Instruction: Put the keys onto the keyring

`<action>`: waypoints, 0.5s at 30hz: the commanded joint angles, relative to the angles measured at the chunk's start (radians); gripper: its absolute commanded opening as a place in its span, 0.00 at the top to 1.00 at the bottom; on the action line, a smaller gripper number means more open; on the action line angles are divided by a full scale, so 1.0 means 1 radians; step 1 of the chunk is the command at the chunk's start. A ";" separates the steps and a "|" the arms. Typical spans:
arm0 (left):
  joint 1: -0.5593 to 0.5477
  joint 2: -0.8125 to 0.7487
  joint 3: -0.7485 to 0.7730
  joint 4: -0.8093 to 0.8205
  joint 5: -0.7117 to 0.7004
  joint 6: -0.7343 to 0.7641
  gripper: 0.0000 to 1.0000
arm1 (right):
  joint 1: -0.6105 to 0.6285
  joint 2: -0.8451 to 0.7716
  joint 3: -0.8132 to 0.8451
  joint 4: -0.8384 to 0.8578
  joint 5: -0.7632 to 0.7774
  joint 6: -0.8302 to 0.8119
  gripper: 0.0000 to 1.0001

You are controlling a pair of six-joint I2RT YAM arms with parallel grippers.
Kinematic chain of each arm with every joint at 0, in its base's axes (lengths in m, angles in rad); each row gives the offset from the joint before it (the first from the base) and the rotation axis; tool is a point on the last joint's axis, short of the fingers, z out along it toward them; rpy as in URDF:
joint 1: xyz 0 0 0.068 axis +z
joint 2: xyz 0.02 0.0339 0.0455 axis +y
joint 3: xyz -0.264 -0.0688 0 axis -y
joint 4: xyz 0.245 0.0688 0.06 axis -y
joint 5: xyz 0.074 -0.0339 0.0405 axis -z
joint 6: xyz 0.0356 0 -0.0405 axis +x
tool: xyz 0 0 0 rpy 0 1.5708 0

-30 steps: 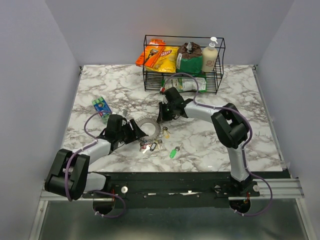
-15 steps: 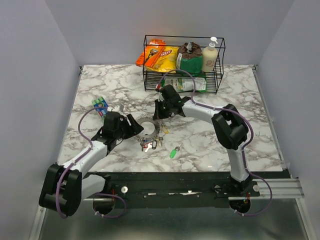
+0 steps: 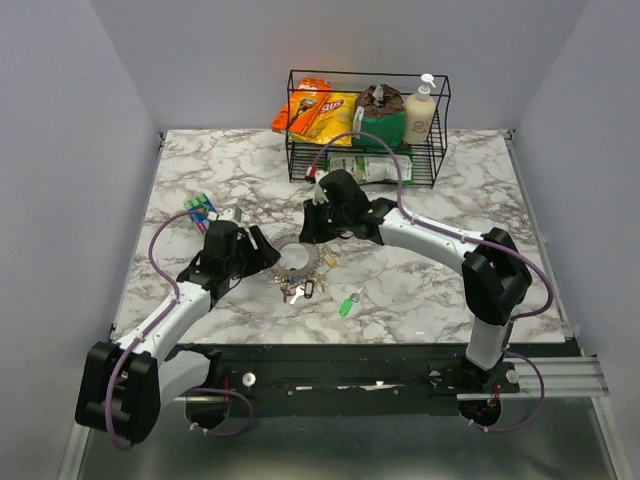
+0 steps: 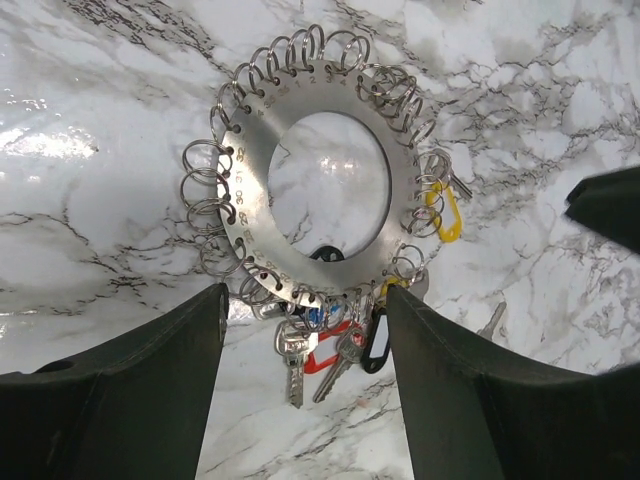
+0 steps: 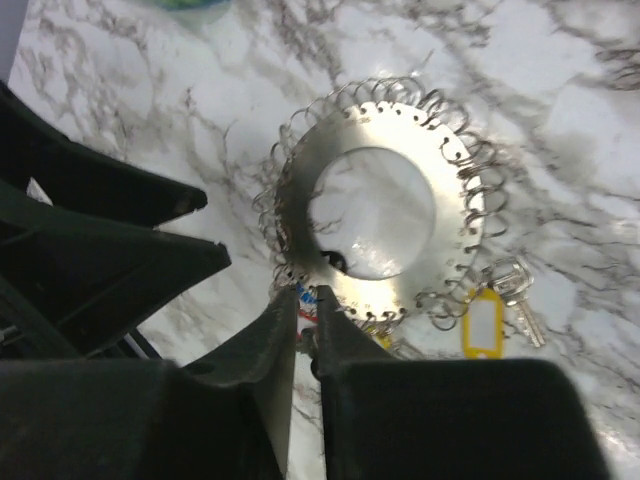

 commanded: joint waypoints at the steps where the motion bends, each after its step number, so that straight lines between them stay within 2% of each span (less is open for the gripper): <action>1: 0.032 -0.010 0.063 -0.036 -0.019 -0.001 0.25 | 0.082 0.032 0.014 -0.066 0.029 -0.011 0.73; 9: 0.094 -0.050 0.091 -0.093 -0.022 0.015 0.24 | 0.157 0.112 0.085 -0.110 0.050 -0.001 0.58; 15: 0.118 -0.057 0.046 -0.110 -0.024 0.018 0.24 | 0.172 0.165 0.112 -0.142 0.062 0.008 0.52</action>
